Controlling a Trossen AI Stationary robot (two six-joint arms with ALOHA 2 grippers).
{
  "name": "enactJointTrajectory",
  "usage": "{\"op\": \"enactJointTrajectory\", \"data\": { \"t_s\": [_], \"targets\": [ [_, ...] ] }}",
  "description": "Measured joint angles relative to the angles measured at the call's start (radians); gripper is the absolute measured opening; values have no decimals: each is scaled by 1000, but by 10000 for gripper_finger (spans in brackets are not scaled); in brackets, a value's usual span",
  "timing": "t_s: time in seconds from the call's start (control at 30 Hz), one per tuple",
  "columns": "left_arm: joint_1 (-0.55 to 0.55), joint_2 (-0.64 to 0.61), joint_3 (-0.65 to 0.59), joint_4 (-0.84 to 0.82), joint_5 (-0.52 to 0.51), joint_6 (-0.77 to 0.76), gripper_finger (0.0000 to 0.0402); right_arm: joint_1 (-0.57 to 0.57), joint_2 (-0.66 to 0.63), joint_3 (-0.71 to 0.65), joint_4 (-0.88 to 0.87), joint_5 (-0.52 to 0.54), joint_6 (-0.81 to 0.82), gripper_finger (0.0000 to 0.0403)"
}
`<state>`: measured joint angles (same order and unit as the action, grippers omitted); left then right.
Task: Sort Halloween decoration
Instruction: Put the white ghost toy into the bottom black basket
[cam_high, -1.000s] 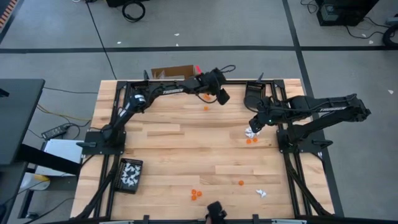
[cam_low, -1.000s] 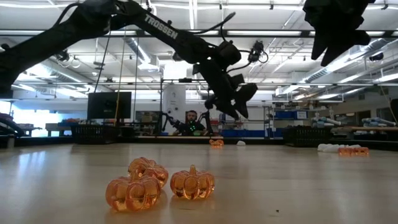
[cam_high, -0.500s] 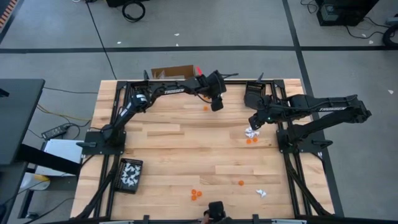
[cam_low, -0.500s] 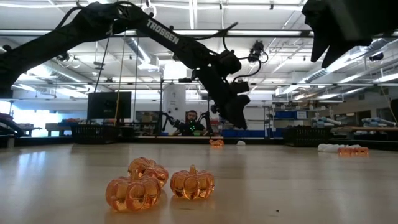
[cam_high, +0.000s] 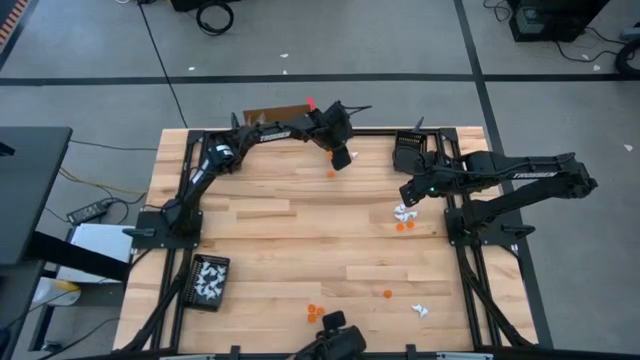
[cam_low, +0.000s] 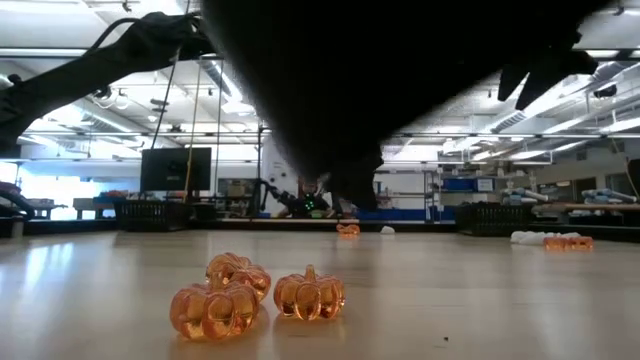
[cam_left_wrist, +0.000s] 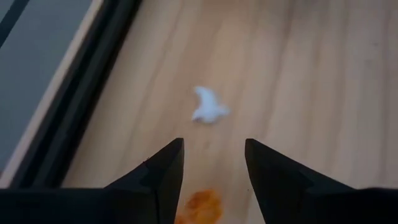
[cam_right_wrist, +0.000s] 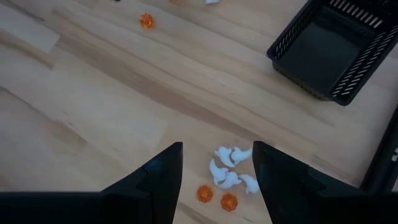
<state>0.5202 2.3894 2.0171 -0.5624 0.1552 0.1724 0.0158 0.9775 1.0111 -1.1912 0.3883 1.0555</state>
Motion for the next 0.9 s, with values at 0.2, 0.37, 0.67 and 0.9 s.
{"op": "enactJointTrajectory", "data": {
  "t_s": [0.2,0.37,0.67,0.9],
  "targets": [
    [30,-43,-2,-43,35,-76,162,-68,39,-62,147,-19,-159,194],
    [53,-179,0,-150,106,-60,155,-272,179,-127,499,-206,-566,175],
    [113,-381,0,-467,187,224,155,-491,522,-61,831,-314,-1306,174],
    [152,-393,-47,-620,340,272,155,-577,732,52,831,-330,-1546,174]
  ]
}}
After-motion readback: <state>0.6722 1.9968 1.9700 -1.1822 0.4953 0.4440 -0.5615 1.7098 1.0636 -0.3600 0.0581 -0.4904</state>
